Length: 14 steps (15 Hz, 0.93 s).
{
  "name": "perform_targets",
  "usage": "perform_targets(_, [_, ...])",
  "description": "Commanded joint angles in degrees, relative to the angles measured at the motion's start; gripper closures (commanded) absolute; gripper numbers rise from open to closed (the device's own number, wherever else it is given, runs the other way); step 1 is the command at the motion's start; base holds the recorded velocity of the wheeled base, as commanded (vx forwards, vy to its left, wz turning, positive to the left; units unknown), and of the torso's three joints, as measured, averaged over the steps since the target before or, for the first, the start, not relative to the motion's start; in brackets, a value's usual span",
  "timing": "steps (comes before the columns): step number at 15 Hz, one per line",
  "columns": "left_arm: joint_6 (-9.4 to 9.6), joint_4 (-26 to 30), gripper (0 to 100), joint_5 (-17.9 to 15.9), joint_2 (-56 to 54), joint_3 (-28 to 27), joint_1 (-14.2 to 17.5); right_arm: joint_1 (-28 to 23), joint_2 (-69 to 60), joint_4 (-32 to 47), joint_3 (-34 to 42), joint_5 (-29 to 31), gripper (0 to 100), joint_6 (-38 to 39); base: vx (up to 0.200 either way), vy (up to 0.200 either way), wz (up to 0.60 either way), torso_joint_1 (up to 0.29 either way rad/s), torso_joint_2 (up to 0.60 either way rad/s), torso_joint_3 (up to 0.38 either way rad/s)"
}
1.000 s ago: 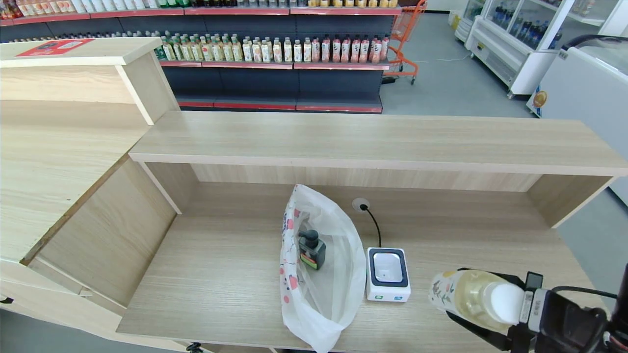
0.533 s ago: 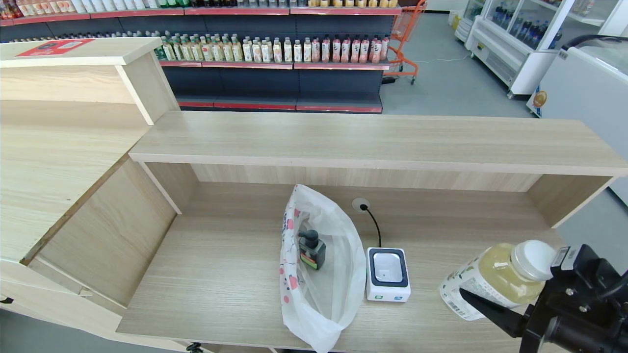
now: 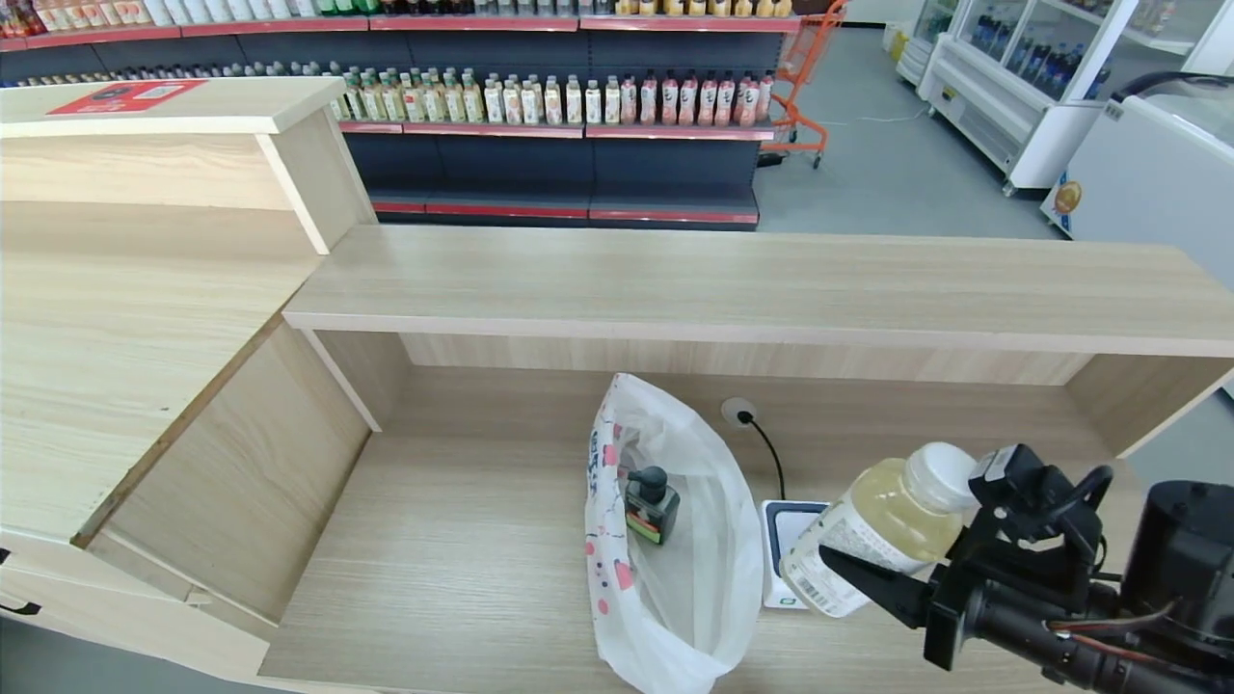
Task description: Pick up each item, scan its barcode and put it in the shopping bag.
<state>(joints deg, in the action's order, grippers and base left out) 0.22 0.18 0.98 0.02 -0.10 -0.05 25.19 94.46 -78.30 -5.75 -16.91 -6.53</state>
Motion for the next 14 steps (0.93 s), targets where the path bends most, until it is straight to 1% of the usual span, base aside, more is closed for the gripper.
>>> perform_targets(1, [0.04,0.0,0,0.0,0.0,0.0,0.0,2.2,14.8,-11.2,-0.4,0.1,100,1.7,0.0,0.0,0.0,0.0,0.0,0.0])
perform_targets(2, [0.04,0.0,0,0.0,0.0,0.0,0.0,3.5,19.5,-11.7,-0.7,0.4,100,1.6,0.0,0.0,0.0,0.0,0.0,0.0])
perform_targets(4, [0.04,0.0,0,0.0,0.0,0.0,0.0,5.4,21.6,-11.7,-0.9,0.6,100,1.9,0.0,0.0,0.0,0.0,0.0,0.0])
perform_targets(7, [0.04,0.0,0,0.0,0.0,0.0,0.0,7.4,24.2,-11.7,-4.4,0.6,100,1.9,0.0,0.0,0.0,0.0,0.0,0.0])
perform_targets(11, [0.04,0.0,0,0.0,0.0,0.0,0.0,9.2,27.8,-11.7,-7.3,0.8,100,1.6,0.0,0.0,0.0,0.0,0.0,0.0])
perform_targets(14, [0.04,0.0,0,0.0,0.0,0.0,0.0,9.3,30.4,-11.7,-10.1,0.9,100,1.2,0.0,0.0,0.0,0.0,0.0,0.0])
